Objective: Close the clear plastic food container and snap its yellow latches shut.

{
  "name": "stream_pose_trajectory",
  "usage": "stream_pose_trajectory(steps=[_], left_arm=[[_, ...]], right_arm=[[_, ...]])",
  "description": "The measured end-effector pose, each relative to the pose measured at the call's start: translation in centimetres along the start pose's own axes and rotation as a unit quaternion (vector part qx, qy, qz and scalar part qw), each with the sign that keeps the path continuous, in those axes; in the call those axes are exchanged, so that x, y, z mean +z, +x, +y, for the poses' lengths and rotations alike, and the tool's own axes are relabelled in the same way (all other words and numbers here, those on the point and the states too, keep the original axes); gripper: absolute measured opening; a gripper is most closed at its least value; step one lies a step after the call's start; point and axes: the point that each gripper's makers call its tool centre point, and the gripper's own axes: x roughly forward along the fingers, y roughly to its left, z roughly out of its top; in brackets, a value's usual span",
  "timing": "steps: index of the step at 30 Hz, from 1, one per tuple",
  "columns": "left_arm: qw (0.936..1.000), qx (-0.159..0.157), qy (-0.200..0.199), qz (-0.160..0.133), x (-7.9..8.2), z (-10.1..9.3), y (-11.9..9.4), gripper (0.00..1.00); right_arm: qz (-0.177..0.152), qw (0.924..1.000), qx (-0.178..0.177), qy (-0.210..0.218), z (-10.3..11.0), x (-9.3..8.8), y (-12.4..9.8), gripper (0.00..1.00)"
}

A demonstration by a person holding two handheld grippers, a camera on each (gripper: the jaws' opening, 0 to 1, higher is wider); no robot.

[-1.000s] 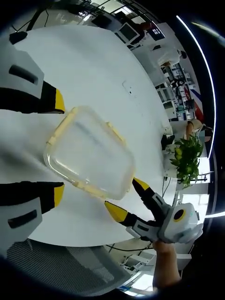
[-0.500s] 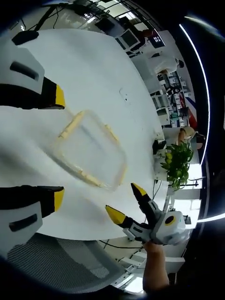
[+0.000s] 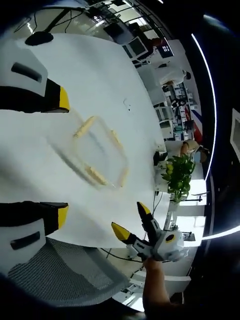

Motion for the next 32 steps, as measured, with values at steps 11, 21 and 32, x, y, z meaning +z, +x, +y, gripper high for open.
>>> stream_pose_trajectory(steps=[11, 21, 32], left_arm=[[0.9992, 0.011, -0.031, -0.02, -1.8, -1.5, -2.2, 0.79], [0.9984, 0.024, -0.044, -0.026, -2.8, -2.3, -3.7, 0.86], [0.9984, 0.028, -0.043, -0.021, -3.0, -2.8, -4.0, 0.93]], right_arm=[[-0.035, 0.9988, -0.019, 0.028, 1.6, -1.3, -2.3, 0.76], [-0.057, 0.9971, -0.029, 0.04, 2.1, -1.2, -3.3, 0.85], [-0.054, 0.997, -0.029, 0.048, 2.4, -2.0, -3.3, 0.88]])
